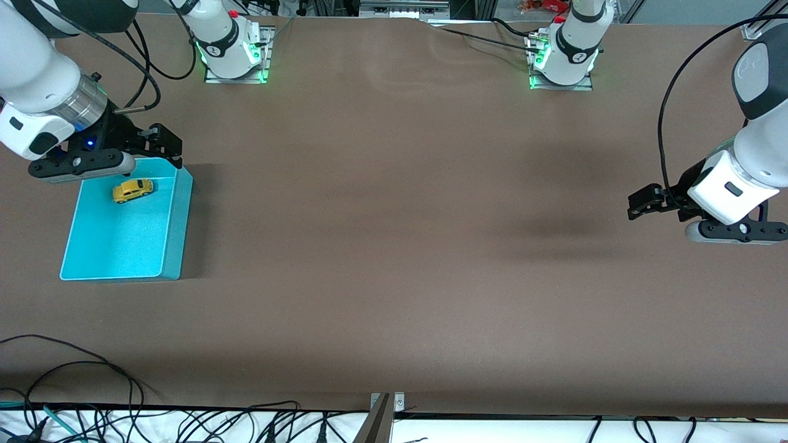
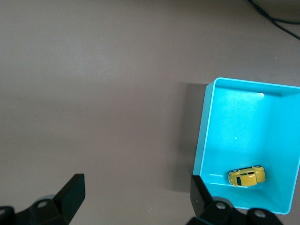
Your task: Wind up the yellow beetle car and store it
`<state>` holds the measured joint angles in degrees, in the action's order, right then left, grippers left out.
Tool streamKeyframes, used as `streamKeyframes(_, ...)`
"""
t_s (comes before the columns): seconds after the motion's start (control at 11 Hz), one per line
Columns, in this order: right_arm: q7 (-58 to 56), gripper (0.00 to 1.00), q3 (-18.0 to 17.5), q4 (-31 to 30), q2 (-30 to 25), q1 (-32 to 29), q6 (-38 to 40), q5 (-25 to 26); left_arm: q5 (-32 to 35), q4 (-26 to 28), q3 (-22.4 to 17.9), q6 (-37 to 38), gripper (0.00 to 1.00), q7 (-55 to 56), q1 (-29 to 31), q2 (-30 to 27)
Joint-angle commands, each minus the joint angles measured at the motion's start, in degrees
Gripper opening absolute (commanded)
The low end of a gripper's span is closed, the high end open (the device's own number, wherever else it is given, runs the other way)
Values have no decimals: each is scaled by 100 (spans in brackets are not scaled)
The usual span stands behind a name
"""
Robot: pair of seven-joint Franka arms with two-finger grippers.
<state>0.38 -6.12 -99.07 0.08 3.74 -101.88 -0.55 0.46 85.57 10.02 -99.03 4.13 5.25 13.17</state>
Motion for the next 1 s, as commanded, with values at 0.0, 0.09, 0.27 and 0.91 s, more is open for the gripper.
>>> streamKeyframes(0.0, 67, 100, -4, -613, -561, -49, -113, 81, 156, -137, -53, 129, 100, -114, -67, 19)
streamKeyframes(0.09, 67, 100, -4, -605, -579, -49, -95, 81, 156, -146, -61, 138, 100, -114, -67, 28)
streamKeyframes(0.27, 58, 100, 14, -561, -571, -40, -52, 64, 156, -146, -61, 129, 100, -114, -67, 28)
streamKeyframes(0.91, -178, 100, 216, -438, -536, -49, -51, 64, 165, -155, -61, 129, 100, -105, -103, 28)
